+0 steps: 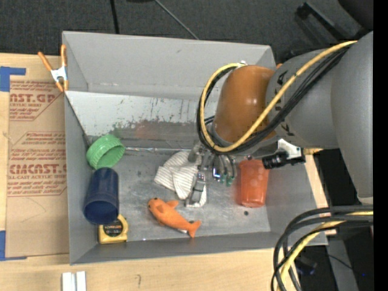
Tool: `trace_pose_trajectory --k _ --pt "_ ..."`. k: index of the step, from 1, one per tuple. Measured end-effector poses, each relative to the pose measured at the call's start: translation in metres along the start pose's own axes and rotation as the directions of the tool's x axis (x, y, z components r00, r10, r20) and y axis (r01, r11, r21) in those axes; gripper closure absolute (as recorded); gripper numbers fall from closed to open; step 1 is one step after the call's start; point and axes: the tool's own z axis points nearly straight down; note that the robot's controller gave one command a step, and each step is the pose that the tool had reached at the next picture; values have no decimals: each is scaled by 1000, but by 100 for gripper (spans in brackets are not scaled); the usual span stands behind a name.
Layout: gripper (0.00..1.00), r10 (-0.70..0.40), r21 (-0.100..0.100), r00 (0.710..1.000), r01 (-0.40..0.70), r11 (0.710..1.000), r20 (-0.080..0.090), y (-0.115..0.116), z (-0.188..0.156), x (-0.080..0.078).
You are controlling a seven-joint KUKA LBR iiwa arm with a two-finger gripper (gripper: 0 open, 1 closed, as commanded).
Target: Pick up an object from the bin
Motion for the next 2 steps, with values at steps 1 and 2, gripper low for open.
trace_pose_trajectory --k 1,2 --pt "0 3 2 1000 -3 1000 -1 7 80 -14" --pt "100 44 0 999 -44 999 -1 3 78 -2"
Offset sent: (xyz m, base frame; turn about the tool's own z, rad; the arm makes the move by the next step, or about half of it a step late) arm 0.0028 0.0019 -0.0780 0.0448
